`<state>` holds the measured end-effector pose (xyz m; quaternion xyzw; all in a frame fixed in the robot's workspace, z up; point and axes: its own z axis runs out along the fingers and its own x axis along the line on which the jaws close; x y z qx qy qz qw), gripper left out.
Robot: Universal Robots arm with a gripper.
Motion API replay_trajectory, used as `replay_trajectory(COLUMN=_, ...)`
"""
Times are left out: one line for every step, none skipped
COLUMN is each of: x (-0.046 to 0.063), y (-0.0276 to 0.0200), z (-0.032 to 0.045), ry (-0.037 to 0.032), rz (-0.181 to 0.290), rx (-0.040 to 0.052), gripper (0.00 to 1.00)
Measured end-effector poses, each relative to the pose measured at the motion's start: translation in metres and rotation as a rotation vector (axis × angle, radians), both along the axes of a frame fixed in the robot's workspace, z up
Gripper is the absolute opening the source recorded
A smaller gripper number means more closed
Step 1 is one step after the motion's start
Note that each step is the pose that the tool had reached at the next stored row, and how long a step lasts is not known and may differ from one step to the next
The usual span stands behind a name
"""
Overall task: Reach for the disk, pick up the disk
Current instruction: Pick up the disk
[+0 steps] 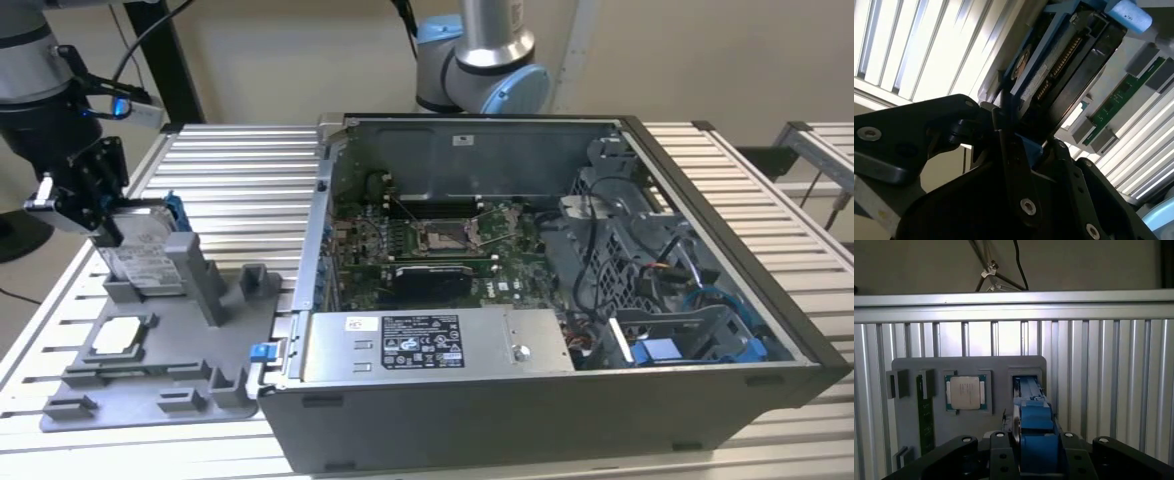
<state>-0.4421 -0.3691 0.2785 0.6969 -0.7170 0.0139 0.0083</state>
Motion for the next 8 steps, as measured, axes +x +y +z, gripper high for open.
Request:
replay_trajectory(x=0.0000, y=0.0000, z=0.0000, ry=-0.0001, rz=0.000, rx=0.0001, gripper=0.00)
replay_trajectory(x=0.0000, y=0.0000, z=0.0000, ry=-0.0001, rz=0.000, rx=0.0001, gripper=0.00)
replay_trajectory(x=0.0000, y=0.0000, z=0.0000, ry=-0.0001, rz=0.000, rx=0.0001, gripper=0.00)
replay_trajectory(x=0.0000, y=0.0000, z=0.0002, ry=-0.0002, rz=0.000, rx=0.0002, gripper=0.00)
replay_trajectory(x=-0.0001, y=0.0000, z=0.0006, ry=-0.0001, rz=0.000, rx=0.0003, gripper=0.00)
replay_trajectory(x=0.0000, y=0.0000, z=0.0014, ry=-0.0001, rz=0.000, rx=0.0002, gripper=0.00)
replay_trajectory(x=0.0000, y=0.0000, z=0.0024, ry=0.0000, rz=0.000, rx=0.0002, gripper=0.00)
replay_trajectory(x=0.0000, y=0.0000, z=0.0035, ry=0.0000, rz=0.000, rx=0.0002, gripper=0.00)
